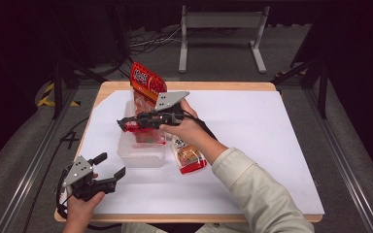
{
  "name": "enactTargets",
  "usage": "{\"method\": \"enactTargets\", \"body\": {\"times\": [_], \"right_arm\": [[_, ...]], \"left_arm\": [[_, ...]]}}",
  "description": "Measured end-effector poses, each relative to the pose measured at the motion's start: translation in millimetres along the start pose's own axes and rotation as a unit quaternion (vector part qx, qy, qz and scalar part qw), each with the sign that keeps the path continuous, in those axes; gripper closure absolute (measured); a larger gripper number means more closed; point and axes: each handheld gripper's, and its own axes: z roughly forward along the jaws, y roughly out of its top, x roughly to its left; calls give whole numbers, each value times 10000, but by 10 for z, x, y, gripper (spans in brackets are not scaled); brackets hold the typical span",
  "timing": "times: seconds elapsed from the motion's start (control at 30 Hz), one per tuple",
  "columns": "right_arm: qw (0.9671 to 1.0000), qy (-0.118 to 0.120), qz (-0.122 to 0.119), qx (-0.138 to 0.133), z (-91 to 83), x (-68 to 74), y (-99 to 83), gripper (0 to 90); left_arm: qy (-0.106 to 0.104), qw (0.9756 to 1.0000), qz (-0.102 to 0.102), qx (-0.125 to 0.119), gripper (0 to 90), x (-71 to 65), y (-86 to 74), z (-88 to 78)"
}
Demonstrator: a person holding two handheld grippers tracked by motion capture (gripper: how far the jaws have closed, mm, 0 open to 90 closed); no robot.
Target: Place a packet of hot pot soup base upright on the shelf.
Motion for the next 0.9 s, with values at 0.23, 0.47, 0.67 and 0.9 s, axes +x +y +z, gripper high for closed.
{"method": "enactTargets", "body": {"times": [0.23,0.47,0.67,0.9], "right_arm": [[9999,35,102,7,-38,26,-41,815],[9996,11,175,219,-45,35,-100,820],[9989,27,305,358,-42,35,-258,816],[9984,42,424,368,-75,32,-315,804]], "left_arm": [[1,10000,-7,-1,167,-1,1,3],[3,10000,7,6,167,2,2,-3],[6,10000,-2,11,167,0,1,3],[2,10000,3,18,167,-5,3,8]]}}
